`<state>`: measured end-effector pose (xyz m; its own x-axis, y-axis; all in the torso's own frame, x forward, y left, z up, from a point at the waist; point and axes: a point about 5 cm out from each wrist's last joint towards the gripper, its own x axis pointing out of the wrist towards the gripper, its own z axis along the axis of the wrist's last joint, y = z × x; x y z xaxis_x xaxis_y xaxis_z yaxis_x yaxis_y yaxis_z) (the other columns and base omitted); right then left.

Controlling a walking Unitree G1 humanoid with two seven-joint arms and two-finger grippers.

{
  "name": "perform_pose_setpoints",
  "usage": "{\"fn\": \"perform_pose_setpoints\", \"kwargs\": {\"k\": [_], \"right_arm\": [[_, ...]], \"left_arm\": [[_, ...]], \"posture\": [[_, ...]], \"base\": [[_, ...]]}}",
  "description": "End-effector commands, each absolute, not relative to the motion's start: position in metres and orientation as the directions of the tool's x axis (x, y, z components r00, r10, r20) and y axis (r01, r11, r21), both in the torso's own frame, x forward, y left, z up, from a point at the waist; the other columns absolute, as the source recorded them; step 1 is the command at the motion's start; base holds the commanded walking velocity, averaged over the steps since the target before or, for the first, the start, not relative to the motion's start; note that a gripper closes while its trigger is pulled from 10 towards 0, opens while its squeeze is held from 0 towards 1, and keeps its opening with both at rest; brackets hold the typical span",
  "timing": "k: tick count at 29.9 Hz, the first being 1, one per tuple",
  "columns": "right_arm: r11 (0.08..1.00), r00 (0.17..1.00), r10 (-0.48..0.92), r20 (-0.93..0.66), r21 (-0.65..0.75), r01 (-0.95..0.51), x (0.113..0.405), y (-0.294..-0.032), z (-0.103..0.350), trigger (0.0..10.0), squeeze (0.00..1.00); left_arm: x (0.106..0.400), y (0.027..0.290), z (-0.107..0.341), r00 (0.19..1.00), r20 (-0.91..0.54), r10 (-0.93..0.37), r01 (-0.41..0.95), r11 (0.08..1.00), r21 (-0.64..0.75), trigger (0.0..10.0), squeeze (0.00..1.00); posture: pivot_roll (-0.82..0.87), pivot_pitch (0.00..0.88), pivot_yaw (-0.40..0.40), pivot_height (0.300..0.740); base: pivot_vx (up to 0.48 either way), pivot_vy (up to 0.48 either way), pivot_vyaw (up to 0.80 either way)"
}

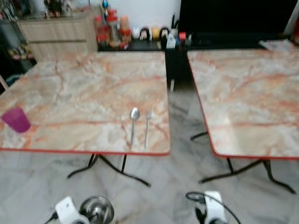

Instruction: Setting the table

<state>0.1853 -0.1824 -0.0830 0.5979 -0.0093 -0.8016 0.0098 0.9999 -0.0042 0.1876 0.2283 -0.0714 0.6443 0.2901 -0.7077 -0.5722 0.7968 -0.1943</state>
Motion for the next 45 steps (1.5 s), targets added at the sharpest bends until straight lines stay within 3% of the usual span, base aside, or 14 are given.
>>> {"fn": "perform_pose_setpoints", "kwargs": {"k": [1,45], "right_arm": [[1.0,0.611,0.018,-0.792,0.002,-0.027,0.1932,-0.1748,-0.0798,10.0,0.0],[1.0,0.603,-0.019,-0.798,-0.022,0.003,0.1924,-0.1787,-0.0802,10.0,0.0]], "left_arm": [[0.1874,0.2309,-0.0708,0.64,-0.704,0.307,-0.582,0.792,-0.184,10.0,0.0],[0.1884,0.2211,-0.0727,0.647,-0.712,0.274,-0.56,0.804,-0.2,10.0,0.0]], "posture": [[-0.02,0.0,-0.013,0.732],[-0.04,0.0,0.0,0.732]], "base": [[0.0,-0.398,0.0],[0.0,-0.38,0.04]]}}
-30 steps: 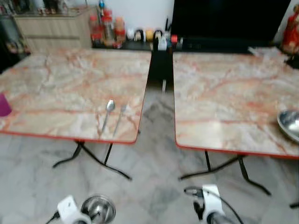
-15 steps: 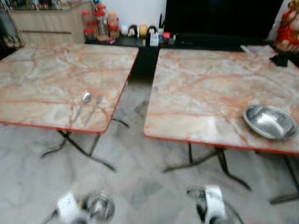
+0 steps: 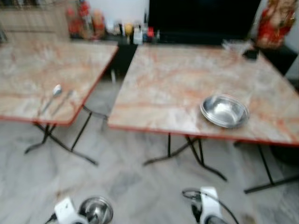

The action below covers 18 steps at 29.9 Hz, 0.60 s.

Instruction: Setting the table

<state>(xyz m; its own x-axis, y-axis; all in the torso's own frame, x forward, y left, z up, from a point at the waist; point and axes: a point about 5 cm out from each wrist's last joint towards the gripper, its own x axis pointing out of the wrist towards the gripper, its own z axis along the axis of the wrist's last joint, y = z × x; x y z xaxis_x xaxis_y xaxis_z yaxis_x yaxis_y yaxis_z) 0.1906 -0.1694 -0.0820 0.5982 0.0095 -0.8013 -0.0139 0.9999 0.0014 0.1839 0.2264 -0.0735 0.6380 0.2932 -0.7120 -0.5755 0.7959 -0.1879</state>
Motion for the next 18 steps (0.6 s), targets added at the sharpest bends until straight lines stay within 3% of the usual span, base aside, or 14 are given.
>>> {"fn": "perform_pose_setpoints", "kwargs": {"k": [1,18], "right_arm": [[1.0,0.603,-0.019,-0.798,-0.021,0.003,0.1923,-0.1788,-0.0802,10.0,0.0],[1.0,0.599,-0.011,-0.801,-0.013,0.001,0.1906,-0.1753,-0.0814,10.0,0.0]], "left_arm": [[0.1884,0.221,-0.0727,0.647,-0.712,0.274,-0.56,0.804,-0.2,10.0,0.0],[0.1843,0.2241,-0.0739,0.644,-0.713,0.276,-0.552,0.813,-0.184,10.0,0.0]], "posture": [[-0.04,0.0,-0.001,0.732],[-0.03,0.0,-0.001,0.732]], "base": [[0.0,-0.379,0.0],[0.0,-0.366,0.0]]}}
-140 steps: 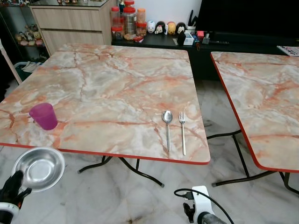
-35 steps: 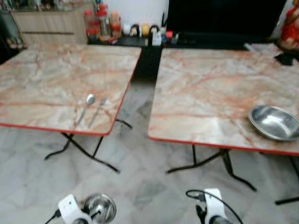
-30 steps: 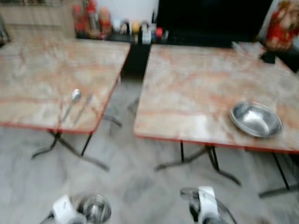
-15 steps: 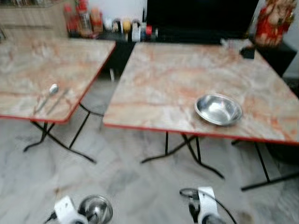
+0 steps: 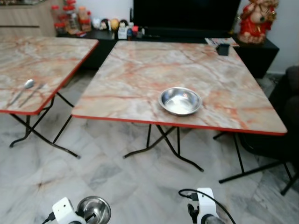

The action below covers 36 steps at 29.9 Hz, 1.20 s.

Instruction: Setting the table

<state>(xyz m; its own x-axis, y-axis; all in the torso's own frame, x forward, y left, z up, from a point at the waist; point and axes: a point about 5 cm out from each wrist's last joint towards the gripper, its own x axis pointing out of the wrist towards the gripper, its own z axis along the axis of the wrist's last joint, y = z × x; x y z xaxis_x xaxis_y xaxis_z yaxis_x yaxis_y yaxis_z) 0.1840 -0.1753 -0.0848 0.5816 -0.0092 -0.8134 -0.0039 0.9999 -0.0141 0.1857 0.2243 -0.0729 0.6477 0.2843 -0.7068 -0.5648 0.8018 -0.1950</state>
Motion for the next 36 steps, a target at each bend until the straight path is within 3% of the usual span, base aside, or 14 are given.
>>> {"fn": "perform_pose_setpoints", "kwargs": {"k": [1,12,36], "right_arm": [[1.0,0.599,-0.01,-0.801,-0.012,0.001,0.1908,-0.1753,-0.0813,10.0,0.0],[1.0,0.611,-0.017,-0.792,-0.011,0.015,0.1936,-0.1757,-0.0797,10.0,0.0],[0.999,0.63,-0.044,-0.775,-0.028,0.035,0.1991,-0.1811,-0.0762,10.0,0.0]], "left_arm": [[0.184,0.2243,-0.0741,0.641,-0.717,0.274,-0.545,0.82,-0.174,10.0,0.0],[0.1807,0.2249,-0.0754,0.643,-0.718,0.268,-0.541,0.822,-0.177,10.0,0.0],[0.1882,0.2183,-0.0735,0.654,-0.716,0.246,-0.519,0.834,-0.187,10.0,0.0]], "posture": [[-0.03,0.0,-0.002,0.732],[-0.03,0.0,-0.002,0.732],[-0.05,0.0,-0.001,0.732]], "base": [[0.0,0.0,0.0],[0.0,0.0,0.0],[0.329,0.0,-0.08]]}}
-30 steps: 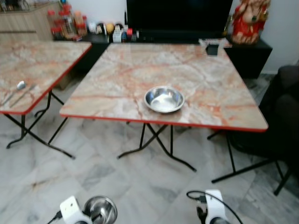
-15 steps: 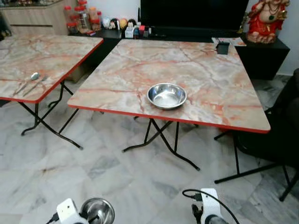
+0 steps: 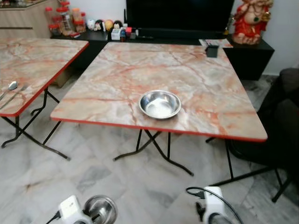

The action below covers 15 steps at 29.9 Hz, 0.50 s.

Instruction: Setting the table

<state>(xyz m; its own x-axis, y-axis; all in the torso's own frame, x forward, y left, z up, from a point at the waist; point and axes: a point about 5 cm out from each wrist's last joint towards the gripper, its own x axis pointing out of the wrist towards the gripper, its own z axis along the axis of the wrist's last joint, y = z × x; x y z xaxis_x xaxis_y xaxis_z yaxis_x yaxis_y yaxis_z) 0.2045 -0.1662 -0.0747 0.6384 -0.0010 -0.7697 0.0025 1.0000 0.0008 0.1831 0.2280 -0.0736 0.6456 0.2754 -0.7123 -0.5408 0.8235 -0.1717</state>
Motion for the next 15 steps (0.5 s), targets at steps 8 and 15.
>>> {"fn": "perform_pose_setpoints", "kwargs": {"k": [8,15], "right_arm": [[0.999,0.634,-0.048,-0.772,-0.028,0.042,0.1996,-0.182,-0.0757,10.0,0.0],[0.999,0.636,-0.045,-0.77,-0.024,0.042,0.2011,-0.1807,-0.0751,10.0,0.0]], "left_arm": [[0.19,0.216,-0.0733,0.655,-0.717,0.237,-0.509,0.84,-0.188,10.0,0.0],[0.1914,0.2138,-0.0731,0.657,-0.719,0.225,-0.497,0.847,-0.189,10.0,0.0]], "posture": [[-0.05,0.0,0.001,0.732],[-0.06,0.0,0.003,0.732]], "base": [[0.338,0.0,0.0],[0.314,0.0,0.0]]}}
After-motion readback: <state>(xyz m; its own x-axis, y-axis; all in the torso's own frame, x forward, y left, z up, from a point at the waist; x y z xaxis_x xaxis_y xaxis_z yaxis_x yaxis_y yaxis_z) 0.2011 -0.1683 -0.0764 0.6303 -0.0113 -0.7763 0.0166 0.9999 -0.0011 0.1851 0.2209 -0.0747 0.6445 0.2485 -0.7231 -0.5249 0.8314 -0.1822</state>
